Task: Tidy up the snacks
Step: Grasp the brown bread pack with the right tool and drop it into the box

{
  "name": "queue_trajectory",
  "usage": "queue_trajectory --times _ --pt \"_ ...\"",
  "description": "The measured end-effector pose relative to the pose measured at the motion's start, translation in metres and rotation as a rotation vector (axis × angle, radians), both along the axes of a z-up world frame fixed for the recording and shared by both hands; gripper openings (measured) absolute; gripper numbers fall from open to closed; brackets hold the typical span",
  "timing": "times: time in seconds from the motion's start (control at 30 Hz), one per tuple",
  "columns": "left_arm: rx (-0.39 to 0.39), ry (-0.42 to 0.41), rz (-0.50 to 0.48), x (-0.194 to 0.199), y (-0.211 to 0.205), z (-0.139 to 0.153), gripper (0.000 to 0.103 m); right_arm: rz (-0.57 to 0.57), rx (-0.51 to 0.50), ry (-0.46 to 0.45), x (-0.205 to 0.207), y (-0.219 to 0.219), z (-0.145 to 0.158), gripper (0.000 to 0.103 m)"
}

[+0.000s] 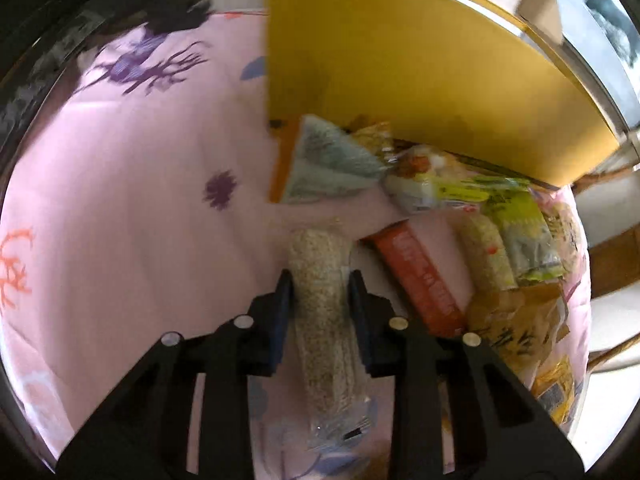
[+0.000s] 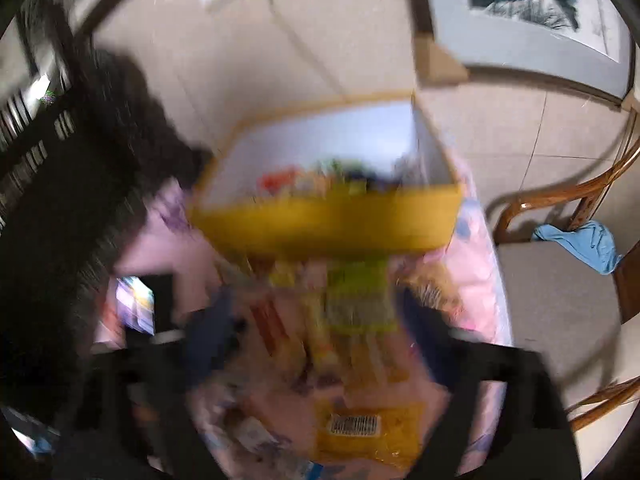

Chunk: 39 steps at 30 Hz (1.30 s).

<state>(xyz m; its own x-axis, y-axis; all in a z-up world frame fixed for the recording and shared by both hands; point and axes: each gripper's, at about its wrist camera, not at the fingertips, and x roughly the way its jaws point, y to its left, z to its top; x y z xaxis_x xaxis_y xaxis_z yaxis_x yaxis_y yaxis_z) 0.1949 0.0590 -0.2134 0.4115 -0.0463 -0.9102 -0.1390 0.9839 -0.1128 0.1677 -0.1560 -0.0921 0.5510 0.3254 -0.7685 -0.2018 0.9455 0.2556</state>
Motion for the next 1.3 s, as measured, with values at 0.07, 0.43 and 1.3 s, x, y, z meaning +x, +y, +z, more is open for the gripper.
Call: queue_trajectory --times 0.07,0.43,1.3 --pt "0.022 0.021 0.003 -0.007 0.006 0.002 0.028 0.030 -0.021 0.055 -0.002 0.024 -0.035 0.093" --pt "-0.111 -0.019 0.017 -0.021 0.031 0.020 0.027 0.049 0.045 0.197 -0.004 0.042 -0.076 0.031" --pt "0.152 -0.230 -0.035 0.142 -0.027 0.141 0.101 -0.070 -0.042 -0.045 0.172 -0.014 0.025 0.101"
